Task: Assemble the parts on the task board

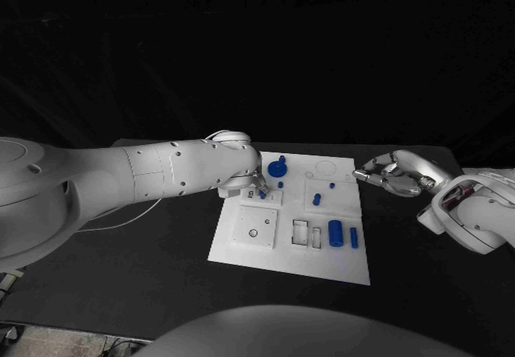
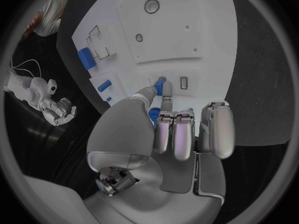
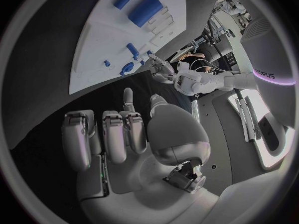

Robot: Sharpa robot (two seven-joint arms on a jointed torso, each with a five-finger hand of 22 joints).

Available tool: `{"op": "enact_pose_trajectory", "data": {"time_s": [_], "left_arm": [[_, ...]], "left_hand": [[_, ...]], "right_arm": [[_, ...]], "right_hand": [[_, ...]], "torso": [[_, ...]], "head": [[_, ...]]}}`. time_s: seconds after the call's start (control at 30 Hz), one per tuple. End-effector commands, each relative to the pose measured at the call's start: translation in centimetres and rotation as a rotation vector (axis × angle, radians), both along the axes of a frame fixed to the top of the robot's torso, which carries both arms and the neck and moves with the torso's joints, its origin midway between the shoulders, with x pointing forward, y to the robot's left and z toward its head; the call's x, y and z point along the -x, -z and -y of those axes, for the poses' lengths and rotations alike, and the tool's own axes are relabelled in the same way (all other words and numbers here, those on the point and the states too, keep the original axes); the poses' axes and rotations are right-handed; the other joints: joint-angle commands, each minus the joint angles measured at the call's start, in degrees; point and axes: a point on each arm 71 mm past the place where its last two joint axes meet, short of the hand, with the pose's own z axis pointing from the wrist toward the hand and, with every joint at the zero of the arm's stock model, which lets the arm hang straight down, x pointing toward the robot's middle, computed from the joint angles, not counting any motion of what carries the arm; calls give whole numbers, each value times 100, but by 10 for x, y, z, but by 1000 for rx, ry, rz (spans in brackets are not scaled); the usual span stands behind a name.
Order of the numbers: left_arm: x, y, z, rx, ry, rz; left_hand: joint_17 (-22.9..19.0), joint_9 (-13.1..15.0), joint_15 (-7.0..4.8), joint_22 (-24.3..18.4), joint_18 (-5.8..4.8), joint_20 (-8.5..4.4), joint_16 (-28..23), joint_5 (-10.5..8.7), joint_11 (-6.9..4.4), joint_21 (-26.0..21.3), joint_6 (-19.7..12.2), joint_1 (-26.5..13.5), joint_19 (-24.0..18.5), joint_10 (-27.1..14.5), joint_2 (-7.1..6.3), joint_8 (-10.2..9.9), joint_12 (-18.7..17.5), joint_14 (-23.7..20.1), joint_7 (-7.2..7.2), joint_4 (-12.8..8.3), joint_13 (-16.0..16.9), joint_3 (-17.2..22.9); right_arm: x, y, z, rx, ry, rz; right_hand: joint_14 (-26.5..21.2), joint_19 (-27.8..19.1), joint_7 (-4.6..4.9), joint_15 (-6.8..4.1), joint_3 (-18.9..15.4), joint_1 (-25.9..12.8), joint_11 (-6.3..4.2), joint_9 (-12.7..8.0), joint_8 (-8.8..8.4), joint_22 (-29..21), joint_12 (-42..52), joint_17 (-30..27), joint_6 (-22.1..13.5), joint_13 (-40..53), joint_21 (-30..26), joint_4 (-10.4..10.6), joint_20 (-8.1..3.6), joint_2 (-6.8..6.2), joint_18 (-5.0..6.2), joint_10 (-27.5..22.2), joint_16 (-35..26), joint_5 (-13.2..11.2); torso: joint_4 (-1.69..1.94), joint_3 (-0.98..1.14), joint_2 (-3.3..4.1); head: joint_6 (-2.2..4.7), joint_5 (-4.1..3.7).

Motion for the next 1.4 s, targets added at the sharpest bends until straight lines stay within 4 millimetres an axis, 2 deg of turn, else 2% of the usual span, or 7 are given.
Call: {"op": "enact_pose_trajectory", "data": {"time_s": [0.03, 1.4], "left_arm": [[5, 10, -6, -69, -19, -48], [9, 9, -7, 27, -8, -49]], "left_hand": [[1509, 8, -52, 1255, 53, -42, 14, -24, -54, -40, -7, 59, 324, 604, -8, -1, 14, 606, -25, -373, 1508, 421], [1509, 86, -32, 1249, 57, -30, 14, 58, -25, -75, -57, 180, 314, 604, -25, 20, 14, 606, 17, -459, 1508, 588]], "right_arm": [[0, 1, 0, 3, -5, -2], [0, 2, -1, 5, -2, -7]], "right_hand": [[588, 326, 4, 38, -38, 70, 37, 6, -22, 1378, 22, 1510, -33, 1510, -19, -4, 41, -13, 20, 612, 20, 8], [588, 326, 3, 38, -40, 145, 36, 7, -34, 1378, 22, 1510, -34, 1510, -19, -11, 40, -4, 20, 612, 20, 13]], "torso": [[0, 0, 0], [3, -3, 1]], "head": [[-1, 0], [-1, 0]]}}
